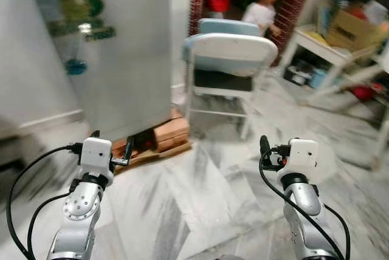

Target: Restocking fridge

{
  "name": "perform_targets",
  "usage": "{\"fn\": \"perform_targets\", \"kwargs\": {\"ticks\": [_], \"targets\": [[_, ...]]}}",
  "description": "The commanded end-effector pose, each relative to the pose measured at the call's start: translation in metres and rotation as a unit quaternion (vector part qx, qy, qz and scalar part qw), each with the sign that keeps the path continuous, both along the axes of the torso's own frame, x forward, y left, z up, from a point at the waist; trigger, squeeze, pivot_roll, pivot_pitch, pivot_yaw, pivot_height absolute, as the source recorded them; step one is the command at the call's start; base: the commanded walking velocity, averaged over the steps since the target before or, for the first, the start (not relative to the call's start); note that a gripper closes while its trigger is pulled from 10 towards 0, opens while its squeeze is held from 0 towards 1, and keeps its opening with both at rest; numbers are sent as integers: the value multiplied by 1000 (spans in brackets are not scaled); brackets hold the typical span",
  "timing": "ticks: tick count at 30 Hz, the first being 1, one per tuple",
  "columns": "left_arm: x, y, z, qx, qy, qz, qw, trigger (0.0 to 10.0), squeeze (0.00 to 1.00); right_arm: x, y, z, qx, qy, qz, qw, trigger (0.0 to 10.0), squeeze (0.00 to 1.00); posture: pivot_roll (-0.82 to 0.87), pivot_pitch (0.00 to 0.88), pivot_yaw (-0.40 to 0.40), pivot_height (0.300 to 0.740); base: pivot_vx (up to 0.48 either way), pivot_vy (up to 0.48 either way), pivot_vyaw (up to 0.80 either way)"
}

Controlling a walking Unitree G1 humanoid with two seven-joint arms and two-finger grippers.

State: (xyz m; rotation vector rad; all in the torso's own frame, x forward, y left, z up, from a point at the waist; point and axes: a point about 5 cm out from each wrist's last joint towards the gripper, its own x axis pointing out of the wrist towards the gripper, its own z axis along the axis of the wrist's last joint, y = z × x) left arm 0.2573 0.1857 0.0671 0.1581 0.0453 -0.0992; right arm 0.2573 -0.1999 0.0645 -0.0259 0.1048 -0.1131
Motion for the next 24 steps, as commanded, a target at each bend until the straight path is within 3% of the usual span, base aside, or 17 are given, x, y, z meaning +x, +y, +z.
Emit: {"fn": "perform_targets", "kwargs": {"ticks": [1,12,24], "targets": [[-3,2,-2,5,5,-2,1000,10000,0,3,2,4,6,-10,1,1000,10000,0,15,0,-12,740,0,472,0],[-1,5,-2,6,6,1,1000,10000,0,6,7,9,21,-20,7,1000,10000,0,17,0,-9,740,0,475,0],[-5,6,-4,11,12,-1,1000,10000,0,6,7,8,22,-16,12,1000,10000,0,17,0,-11,740,0,476,-730]]}}
